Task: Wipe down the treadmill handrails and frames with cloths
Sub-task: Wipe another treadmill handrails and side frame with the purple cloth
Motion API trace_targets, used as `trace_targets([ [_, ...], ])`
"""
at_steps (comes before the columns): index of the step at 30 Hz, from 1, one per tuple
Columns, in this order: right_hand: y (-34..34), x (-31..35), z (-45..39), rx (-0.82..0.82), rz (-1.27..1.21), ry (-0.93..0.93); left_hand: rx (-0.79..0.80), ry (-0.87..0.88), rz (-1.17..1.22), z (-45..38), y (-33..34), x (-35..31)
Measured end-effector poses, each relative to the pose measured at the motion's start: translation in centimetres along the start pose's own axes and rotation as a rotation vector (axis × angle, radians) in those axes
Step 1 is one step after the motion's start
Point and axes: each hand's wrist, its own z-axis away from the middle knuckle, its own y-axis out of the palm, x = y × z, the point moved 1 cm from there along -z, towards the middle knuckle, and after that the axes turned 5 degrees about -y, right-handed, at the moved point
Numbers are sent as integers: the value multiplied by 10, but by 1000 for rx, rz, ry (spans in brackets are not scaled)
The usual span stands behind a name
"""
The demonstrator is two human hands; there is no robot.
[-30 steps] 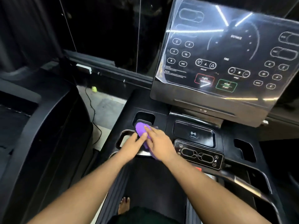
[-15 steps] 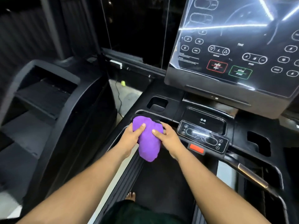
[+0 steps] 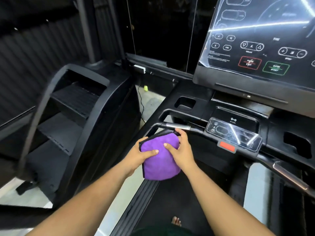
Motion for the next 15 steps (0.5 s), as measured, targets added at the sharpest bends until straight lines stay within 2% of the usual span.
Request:
trace_targets([
  [4, 50, 15, 34, 132, -4, 5, 87, -101, 29, 42, -44, 14],
  [10, 97, 36, 69, 325, -117, 60, -38, -151, 336, 90, -94, 38],
  [13, 119, 41, 85, 348, -181, 87, -46, -166, 295, 113, -119, 54],
  [15, 126, 40, 92, 329, -138, 90, -47, -117, 170, 122, -128, 63],
])
